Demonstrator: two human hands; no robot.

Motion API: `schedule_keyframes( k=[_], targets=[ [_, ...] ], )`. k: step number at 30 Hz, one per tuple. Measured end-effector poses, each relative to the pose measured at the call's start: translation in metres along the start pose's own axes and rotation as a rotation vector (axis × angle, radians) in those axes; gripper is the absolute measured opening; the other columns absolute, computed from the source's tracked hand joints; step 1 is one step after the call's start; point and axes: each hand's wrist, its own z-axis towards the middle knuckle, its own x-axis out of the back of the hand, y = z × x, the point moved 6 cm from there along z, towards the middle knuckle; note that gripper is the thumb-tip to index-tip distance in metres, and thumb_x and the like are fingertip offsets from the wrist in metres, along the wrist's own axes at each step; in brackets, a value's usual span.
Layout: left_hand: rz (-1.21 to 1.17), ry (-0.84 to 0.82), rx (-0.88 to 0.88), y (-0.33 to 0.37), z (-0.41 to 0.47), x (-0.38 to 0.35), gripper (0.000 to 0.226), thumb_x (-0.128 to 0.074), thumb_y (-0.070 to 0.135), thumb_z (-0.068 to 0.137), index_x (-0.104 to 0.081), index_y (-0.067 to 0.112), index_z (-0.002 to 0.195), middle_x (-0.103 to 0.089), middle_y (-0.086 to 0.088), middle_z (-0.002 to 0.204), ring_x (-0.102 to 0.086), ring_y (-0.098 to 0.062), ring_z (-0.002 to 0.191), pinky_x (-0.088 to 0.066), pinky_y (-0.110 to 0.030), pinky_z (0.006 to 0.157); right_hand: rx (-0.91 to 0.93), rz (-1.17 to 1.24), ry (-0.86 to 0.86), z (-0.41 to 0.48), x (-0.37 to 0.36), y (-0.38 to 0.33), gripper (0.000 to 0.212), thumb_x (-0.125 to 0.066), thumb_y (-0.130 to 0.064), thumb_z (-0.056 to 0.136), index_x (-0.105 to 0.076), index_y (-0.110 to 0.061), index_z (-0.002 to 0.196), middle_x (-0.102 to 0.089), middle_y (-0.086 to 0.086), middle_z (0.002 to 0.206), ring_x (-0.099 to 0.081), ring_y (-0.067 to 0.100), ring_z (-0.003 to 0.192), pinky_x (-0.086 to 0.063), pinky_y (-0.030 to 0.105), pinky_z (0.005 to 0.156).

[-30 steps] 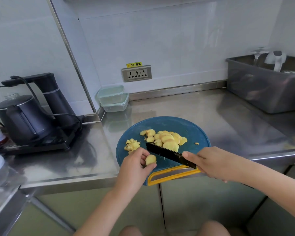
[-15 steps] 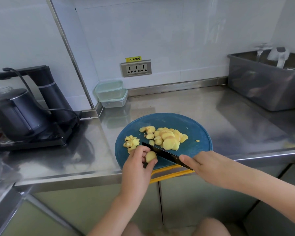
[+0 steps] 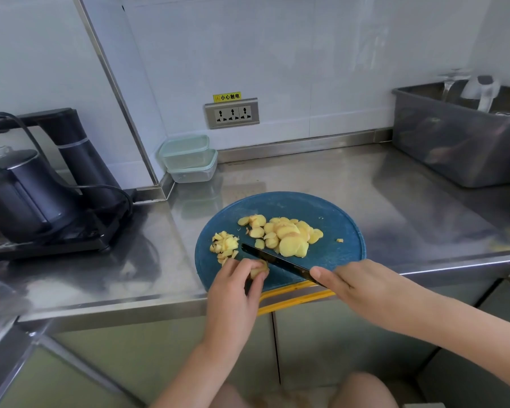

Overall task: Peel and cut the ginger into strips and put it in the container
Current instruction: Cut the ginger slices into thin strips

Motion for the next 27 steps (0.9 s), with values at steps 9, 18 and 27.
schedule_keyframes(
  k=[9,18,27],
  targets=[
    [0.022,-0.006,-0.019,0.002,0.002,0.001,0.008,-0.072,0.015,0.081,-0.065,0.019,0.083,-0.054,0.011,0.081,-0.054,-0.006,0.07,-0.049,-0.02,0.056,-0.068,0.142,-0.019,-0.007,0.004,-0.001,0.059,-0.02,-0.062,0.089,-0.04,-0.012,0.064,-0.037,0.001,0.06,-0.037,0.01,0.052,-0.035,0.018,0.053],
    [0.011,-0.016,-0.014,0.001,0.003,0.001,0.007,-0.072,0.016,0.082,-0.066,0.019,0.086,-0.055,0.011,0.083,-0.054,-0.006,0.071,-0.05,-0.023,0.059,-0.054,0.113,-0.007,-0.01,0.004,-0.004,0.057,-0.023,-0.06,0.092,-0.037,-0.011,0.065,-0.034,0.002,0.061,-0.033,0.011,0.053,-0.033,0.019,0.053],
    [-0.006,-0.068,-0.012,-0.001,0.01,0.003,0.012,-0.073,0.016,0.081,-0.063,0.017,0.074,-0.047,0.016,0.074,-0.051,-0.003,0.066,-0.042,-0.013,0.057,-0.016,0.07,0.007,-0.01,-0.008,-0.009,0.06,-0.012,-0.067,0.082,-0.035,-0.014,0.063,-0.035,0.0,0.057,-0.035,0.012,0.052,-0.036,0.023,0.054]
  ],
)
